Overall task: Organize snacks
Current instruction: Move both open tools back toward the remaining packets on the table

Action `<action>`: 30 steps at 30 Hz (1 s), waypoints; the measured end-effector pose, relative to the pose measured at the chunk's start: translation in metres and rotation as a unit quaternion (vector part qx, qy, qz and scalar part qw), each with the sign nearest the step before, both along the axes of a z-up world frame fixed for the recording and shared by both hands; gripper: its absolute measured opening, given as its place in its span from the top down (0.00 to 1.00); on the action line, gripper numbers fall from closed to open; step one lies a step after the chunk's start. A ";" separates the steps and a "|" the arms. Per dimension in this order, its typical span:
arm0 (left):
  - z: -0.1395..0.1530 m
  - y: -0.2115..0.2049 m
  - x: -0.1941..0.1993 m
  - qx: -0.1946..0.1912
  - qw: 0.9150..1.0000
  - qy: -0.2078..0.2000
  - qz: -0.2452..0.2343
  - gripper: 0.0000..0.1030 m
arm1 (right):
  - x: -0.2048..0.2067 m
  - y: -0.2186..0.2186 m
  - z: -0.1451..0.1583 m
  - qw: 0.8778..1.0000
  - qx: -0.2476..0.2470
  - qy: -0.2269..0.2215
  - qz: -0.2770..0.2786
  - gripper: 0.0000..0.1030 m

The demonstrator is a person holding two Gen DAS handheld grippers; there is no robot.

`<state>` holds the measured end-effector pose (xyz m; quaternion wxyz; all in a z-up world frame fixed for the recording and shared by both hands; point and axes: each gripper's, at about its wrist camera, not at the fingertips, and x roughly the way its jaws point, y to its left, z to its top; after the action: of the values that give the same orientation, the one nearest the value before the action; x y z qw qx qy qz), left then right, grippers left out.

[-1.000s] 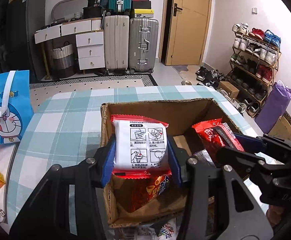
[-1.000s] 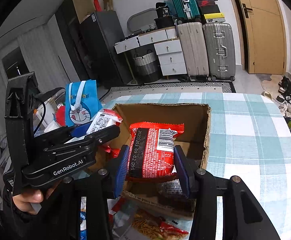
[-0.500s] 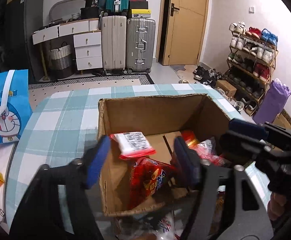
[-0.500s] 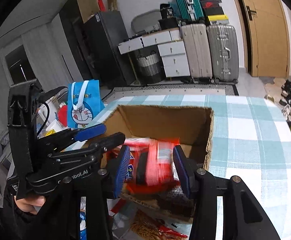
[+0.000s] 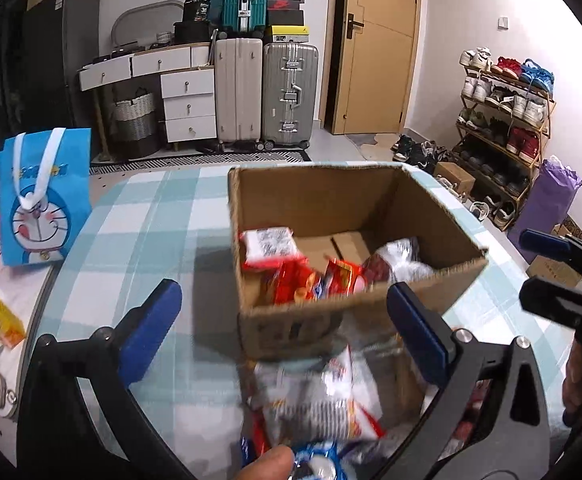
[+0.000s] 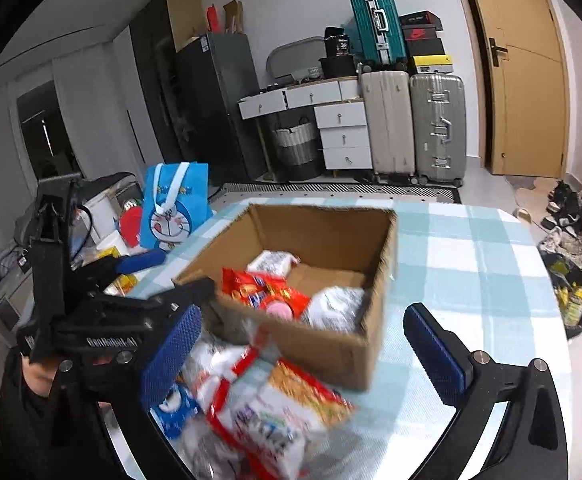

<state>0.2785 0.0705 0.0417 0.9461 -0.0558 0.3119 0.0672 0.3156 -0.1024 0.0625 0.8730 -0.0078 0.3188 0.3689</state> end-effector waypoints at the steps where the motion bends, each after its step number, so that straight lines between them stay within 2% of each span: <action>1: -0.001 0.000 -0.006 0.002 1.000 0.000 0.001 0.01 | -0.004 -0.004 -0.002 1.000 -0.002 0.001 -0.003 0.00; 9: -0.015 0.001 -0.054 -0.005 1.000 -0.003 0.007 0.01 | -0.022 -0.031 -0.018 0.999 -0.013 0.027 -0.029 0.00; 14: -0.026 -0.002 -0.067 0.005 1.000 0.009 0.004 0.01 | -0.035 -0.034 -0.025 0.999 -0.028 0.027 -0.027 0.00; 21: -0.029 0.003 -0.078 -0.015 1.000 0.010 0.015 0.01 | -0.045 -0.029 -0.026 0.998 -0.047 0.031 -0.028 0.00; 30: -0.045 0.003 -0.093 -0.009 0.999 0.040 0.018 0.01 | -0.052 -0.030 -0.042 0.996 -0.074 0.046 -0.028 0.00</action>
<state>0.1854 0.0731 -0.0038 0.9311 -0.0670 0.3487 0.0841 0.2640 -0.1323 0.0209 0.8643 -0.0461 0.3854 0.3199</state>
